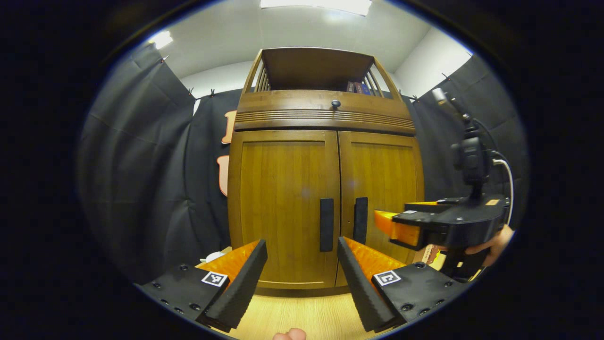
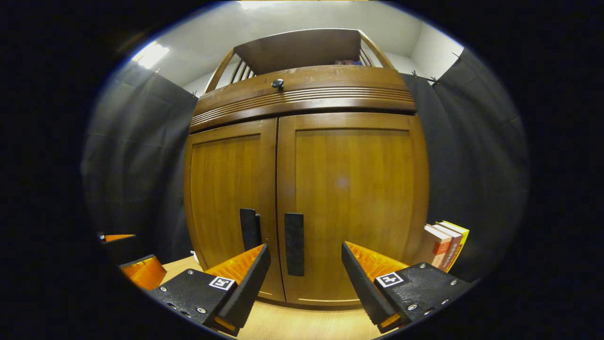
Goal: Open the right door of the double-door shoe cabinet with the right hand, and open the left door with the left hand.
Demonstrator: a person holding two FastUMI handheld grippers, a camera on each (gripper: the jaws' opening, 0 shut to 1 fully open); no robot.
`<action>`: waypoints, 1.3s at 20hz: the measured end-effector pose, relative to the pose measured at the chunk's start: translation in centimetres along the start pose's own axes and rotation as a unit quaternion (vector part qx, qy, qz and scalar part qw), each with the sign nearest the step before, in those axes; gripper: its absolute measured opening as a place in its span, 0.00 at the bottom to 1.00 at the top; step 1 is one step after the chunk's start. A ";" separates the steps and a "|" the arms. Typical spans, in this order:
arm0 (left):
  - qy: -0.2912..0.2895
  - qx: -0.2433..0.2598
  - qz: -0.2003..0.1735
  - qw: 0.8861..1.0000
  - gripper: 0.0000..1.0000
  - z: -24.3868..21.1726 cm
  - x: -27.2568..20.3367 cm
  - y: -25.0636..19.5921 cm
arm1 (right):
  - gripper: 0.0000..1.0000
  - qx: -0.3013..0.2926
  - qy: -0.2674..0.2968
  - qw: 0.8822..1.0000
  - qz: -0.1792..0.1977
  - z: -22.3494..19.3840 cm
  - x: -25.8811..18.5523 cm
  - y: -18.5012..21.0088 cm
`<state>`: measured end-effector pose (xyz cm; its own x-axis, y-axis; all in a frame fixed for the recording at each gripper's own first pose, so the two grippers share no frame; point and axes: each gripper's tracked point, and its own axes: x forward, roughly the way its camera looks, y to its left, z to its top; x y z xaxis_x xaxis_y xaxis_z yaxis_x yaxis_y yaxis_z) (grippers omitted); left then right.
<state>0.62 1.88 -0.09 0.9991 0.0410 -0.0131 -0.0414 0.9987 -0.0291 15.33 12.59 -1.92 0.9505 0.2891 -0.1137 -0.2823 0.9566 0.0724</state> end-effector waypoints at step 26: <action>0.000 0.006 0.028 1.000 0.96 -0.2 -0.2 3.1 | 0.24 0.016 0.013 1.000 -0.007 -3.1 10.0 0.2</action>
<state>0.27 4.99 -0.40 0.9951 0.0977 -0.0150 -0.0980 0.9950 -0.0173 24.38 15.76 -6.10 0.9506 0.2771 -0.1398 -0.2643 0.9589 0.1032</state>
